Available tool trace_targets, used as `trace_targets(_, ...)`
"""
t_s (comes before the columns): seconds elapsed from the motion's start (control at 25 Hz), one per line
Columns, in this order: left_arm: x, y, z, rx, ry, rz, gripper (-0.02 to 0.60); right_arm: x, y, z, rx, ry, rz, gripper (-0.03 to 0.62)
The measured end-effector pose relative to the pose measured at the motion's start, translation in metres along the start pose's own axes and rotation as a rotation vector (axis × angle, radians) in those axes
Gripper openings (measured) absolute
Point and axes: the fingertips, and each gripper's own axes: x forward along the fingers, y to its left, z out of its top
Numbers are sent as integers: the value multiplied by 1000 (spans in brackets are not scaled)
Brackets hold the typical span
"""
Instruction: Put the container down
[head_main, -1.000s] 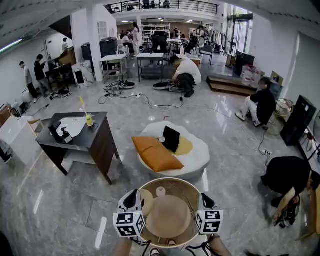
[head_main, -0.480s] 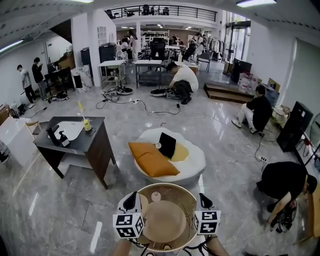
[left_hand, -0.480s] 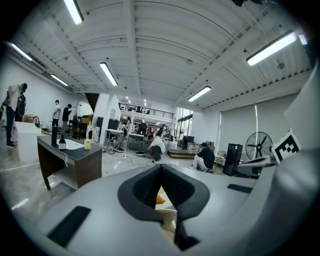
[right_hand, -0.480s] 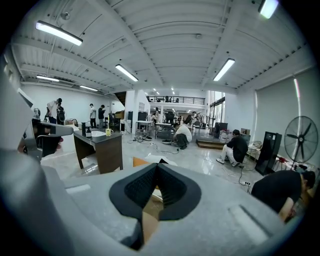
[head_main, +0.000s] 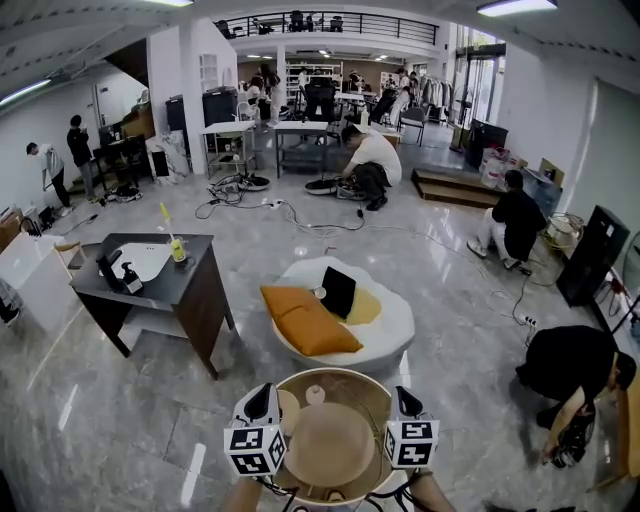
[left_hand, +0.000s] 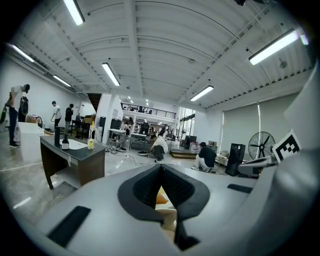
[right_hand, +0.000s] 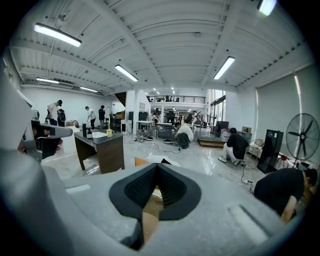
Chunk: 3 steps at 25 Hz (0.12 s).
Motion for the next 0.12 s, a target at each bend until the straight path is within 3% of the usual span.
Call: trace_targets(0.12, 3, 2, 1, 5, 0, 4, -5, 4, 3, 0, 6, 1, 7, 5)
